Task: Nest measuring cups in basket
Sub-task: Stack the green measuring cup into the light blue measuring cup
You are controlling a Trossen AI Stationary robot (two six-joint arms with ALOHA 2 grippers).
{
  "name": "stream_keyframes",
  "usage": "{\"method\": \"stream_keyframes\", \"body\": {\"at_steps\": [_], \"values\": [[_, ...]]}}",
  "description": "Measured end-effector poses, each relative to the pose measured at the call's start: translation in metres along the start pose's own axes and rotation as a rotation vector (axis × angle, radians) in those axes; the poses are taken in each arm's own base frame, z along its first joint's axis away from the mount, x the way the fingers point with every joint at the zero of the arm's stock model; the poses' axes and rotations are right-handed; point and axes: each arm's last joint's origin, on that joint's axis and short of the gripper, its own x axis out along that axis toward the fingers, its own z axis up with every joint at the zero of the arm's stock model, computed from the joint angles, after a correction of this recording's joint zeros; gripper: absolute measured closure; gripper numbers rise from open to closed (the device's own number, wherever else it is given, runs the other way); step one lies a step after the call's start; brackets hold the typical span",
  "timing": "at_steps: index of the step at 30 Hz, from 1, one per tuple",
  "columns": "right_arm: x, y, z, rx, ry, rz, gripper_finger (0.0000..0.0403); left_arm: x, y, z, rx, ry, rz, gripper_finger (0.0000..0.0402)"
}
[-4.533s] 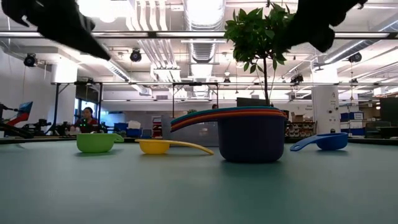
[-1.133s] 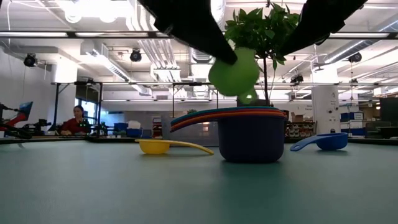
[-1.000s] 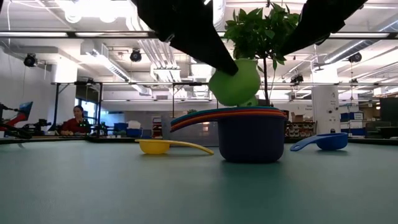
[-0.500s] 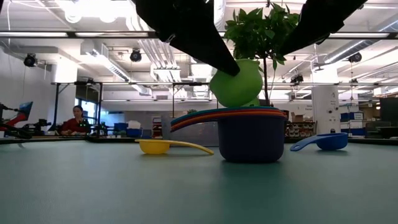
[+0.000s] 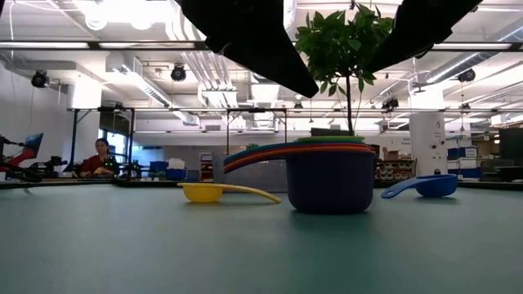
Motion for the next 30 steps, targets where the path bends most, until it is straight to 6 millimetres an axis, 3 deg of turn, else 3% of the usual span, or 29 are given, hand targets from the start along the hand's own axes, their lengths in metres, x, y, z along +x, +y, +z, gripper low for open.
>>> {"method": "stream_keyframes", "body": {"at_steps": [10, 19, 23, 30], "values": [[0.000, 0.000, 0.000, 0.000, 0.003, 0.000, 0.0394, -0.006, 0.003, 0.007, 0.112, -0.016, 0.000, 0.0256], [0.001, 0.004, -0.002, 0.026, 0.034, 0.105, 0.0394, -0.042, 0.018, 0.017, 0.185, -0.011, 0.033, 0.0270], [0.007, 0.008, -0.006, 0.078, 0.057, 0.130, 0.0394, -0.061, 0.022, 0.003, 0.176, -0.014, 0.022, 0.0286], [0.031, 0.032, -0.031, 0.139, 0.256, 0.252, 0.0394, -0.089, 0.025, -0.033, 0.110, -0.010, -0.004, 0.0306]]}}
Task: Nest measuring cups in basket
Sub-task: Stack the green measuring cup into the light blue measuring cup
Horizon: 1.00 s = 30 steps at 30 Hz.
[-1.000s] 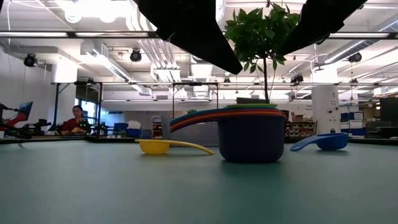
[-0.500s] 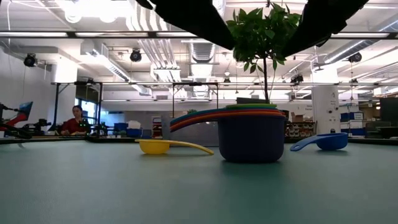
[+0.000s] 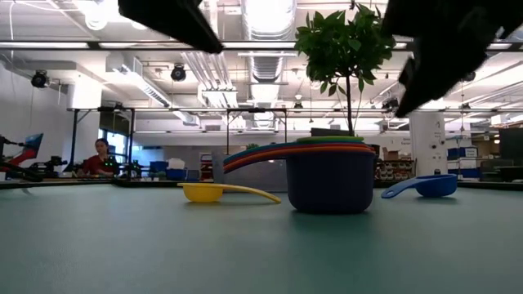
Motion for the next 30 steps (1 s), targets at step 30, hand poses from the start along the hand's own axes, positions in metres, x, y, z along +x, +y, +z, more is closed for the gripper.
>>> {"method": "stream_keyframes", "body": {"at_steps": [30], "values": [[0.063, -0.039, 0.036, 0.008, 0.095, -0.144, 0.0394, -0.010, 0.002, -0.017, -0.023, -0.005, -0.003, 0.0312]]}}
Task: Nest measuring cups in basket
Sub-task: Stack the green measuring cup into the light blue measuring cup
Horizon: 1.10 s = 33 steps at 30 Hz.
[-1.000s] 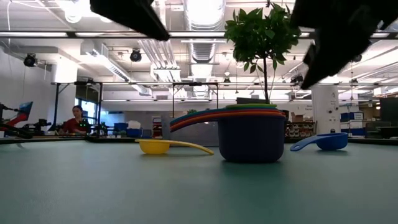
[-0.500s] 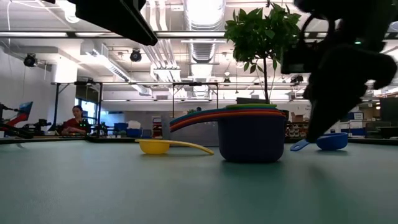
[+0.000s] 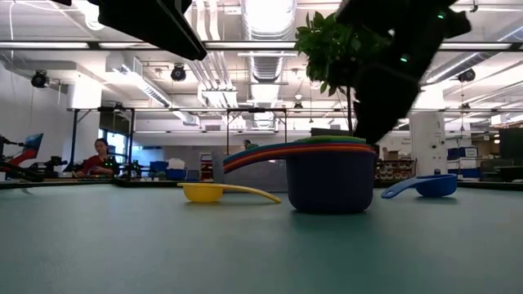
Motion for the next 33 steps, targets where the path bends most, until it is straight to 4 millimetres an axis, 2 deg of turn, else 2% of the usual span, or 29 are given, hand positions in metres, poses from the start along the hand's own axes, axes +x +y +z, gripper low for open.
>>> {"method": "stream_keyframes", "body": {"at_steps": [9, 14, 18, 25, 33], "values": [[-0.017, 0.005, 0.044, -0.124, -0.171, 0.033, 0.0394, 0.000, 0.000, 0.000, 0.004, -0.001, 0.001, 0.0312], [-0.038, 0.008, 0.063, -0.141, -0.153, 0.027, 0.0394, 0.000, 0.000, -0.001, -0.013, 0.003, 0.001, 0.0312], [-0.051, 0.009, 0.071, -0.122, -0.115, 0.034, 0.0394, 0.000, 0.000, -0.001, -0.011, 0.008, 0.001, 0.0312], [-0.050, 0.012, 0.066, -0.014, -0.034, 0.156, 0.0394, 0.000, 0.000, -0.001, 0.025, 0.009, 0.001, 0.0312], [-0.031, 0.005, 0.037, 0.175, 0.116, 0.119, 0.0394, 0.000, 0.000, -0.002, 0.038, 0.018, 0.002, 0.0312]]}}
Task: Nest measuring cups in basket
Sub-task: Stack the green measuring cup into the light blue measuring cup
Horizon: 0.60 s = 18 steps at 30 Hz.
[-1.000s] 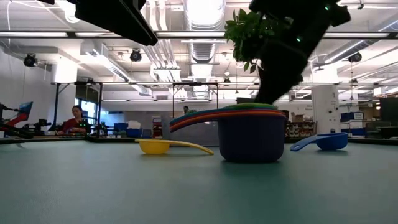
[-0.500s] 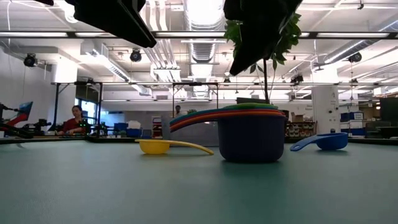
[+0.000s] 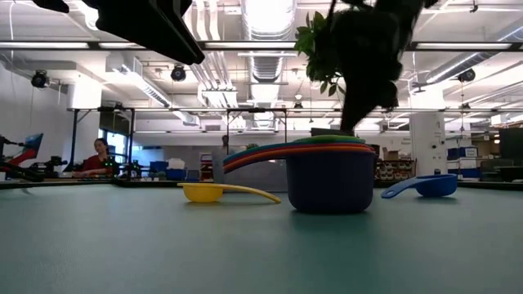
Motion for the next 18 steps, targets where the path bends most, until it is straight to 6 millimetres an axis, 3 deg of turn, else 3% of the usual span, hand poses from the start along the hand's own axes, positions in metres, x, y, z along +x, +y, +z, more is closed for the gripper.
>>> {"method": "stream_keyframes", "body": {"at_steps": [7, 18], "values": [[0.016, -0.009, -0.014, 0.078, 0.019, -0.023, 0.0394, 0.000, 0.000, -0.001, -0.003, 0.005, 0.000, 0.0312], [0.029, -0.015, -0.018, 0.093, -0.096, -0.033, 0.0394, 0.000, 0.000, 0.000, -0.005, 0.004, 0.000, 0.0312]]}}
